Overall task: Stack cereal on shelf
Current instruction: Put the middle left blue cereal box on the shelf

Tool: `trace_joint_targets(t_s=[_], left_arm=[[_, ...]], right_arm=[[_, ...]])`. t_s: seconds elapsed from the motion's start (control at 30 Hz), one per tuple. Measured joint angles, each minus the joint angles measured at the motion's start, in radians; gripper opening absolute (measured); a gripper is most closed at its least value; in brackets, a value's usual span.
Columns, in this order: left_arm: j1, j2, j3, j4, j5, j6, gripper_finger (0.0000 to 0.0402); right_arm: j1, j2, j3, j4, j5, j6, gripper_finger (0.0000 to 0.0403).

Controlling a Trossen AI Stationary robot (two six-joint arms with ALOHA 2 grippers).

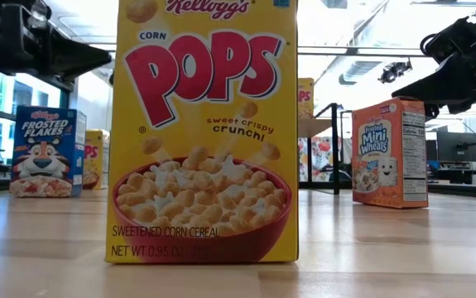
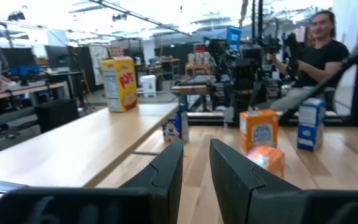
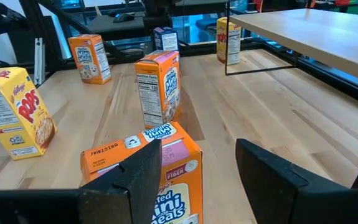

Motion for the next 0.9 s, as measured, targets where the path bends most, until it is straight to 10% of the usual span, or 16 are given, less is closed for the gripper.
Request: trace_joint_targets(t_s=[0.4, 0.9], left_arm=[[0.0, 0.0, 0.038, -0.031, -0.033, -0.092, 0.0072], [0.0, 0.2, 0.484, -0.5, -0.072, -0.302, 0.0072]], right_arm=[[0.0, 0.0, 0.0, 0.0, 0.0, 0.0, 0.0197], [0.0, 0.0, -0.001, 0.0, 0.0, 0.0, 0.0197]])
